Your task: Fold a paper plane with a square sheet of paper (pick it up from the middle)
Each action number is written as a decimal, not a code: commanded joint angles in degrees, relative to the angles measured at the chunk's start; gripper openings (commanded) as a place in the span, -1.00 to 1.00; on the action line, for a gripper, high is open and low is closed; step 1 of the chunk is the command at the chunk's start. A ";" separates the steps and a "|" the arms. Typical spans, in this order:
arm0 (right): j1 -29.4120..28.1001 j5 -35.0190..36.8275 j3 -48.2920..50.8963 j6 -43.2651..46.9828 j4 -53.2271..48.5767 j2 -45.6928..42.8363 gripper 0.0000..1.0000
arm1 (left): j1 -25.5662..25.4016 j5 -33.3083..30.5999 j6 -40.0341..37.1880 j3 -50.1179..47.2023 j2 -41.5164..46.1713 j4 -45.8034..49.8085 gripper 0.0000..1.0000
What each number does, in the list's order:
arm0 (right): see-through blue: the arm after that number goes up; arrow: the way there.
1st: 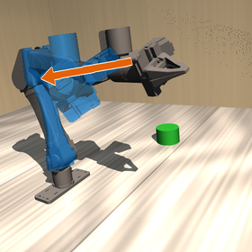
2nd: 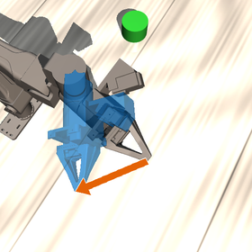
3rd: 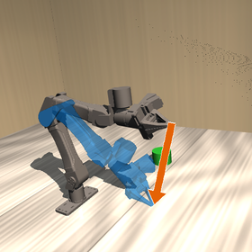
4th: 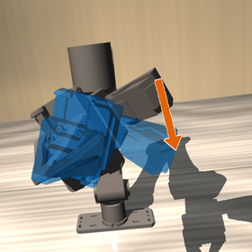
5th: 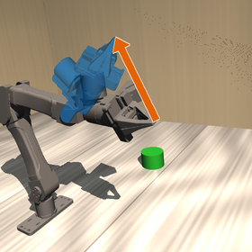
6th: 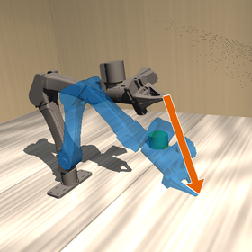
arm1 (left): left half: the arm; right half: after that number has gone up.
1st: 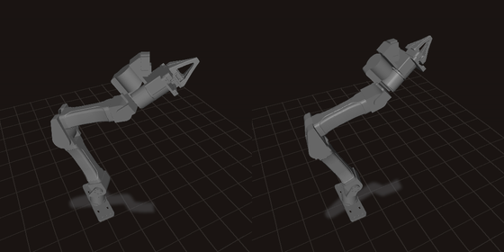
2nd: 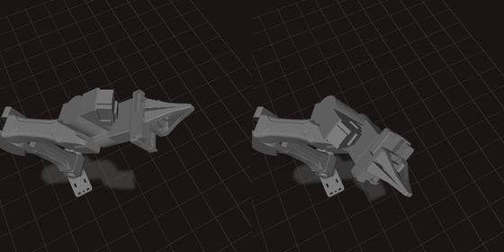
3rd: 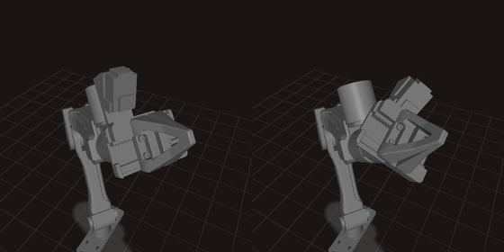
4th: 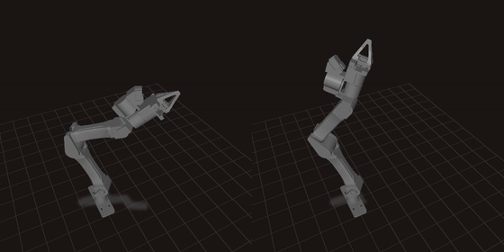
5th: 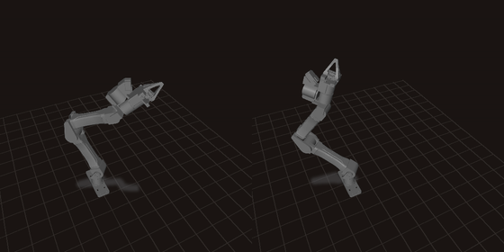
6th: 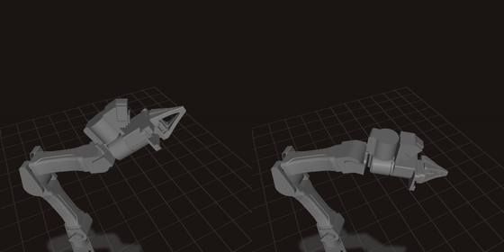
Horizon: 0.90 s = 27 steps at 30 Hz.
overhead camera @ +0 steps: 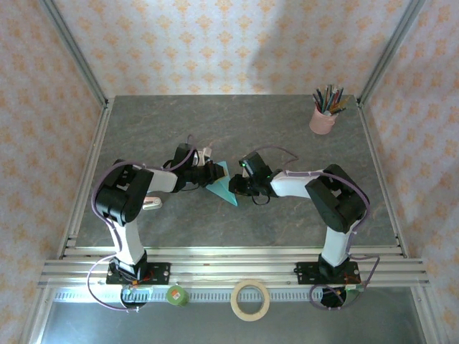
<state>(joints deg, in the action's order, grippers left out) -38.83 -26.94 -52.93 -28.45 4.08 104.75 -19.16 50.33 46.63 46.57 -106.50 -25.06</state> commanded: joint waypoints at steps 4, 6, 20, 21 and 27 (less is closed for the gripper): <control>-1.43 -1.01 1.86 0.42 -1.53 4.85 -0.53 | -0.89 -2.34 -2.33 1.29 -1.12 3.75 -0.69; -1.43 -1.01 1.78 0.56 -1.66 4.96 -0.53 | -1.14 -2.21 -2.51 1.85 -1.69 4.09 -0.69; -1.43 -1.05 1.42 0.91 -2.23 5.42 -0.53 | -1.40 -4.02 -3.05 2.57 -2.53 7.10 -0.69; -1.43 -1.01 1.42 0.90 -2.23 5.45 -0.53 | -1.41 -4.17 -3.04 2.54 -2.57 7.35 -0.69; -1.43 -1.20 1.25 0.97 -2.35 5.48 -0.53 | -1.39 -5.63 -4.32 2.93 -4.50 10.53 -0.69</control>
<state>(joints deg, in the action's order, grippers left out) -38.83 -26.94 -52.93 -28.25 4.08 104.90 -20.27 47.07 44.45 48.73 -109.23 -18.50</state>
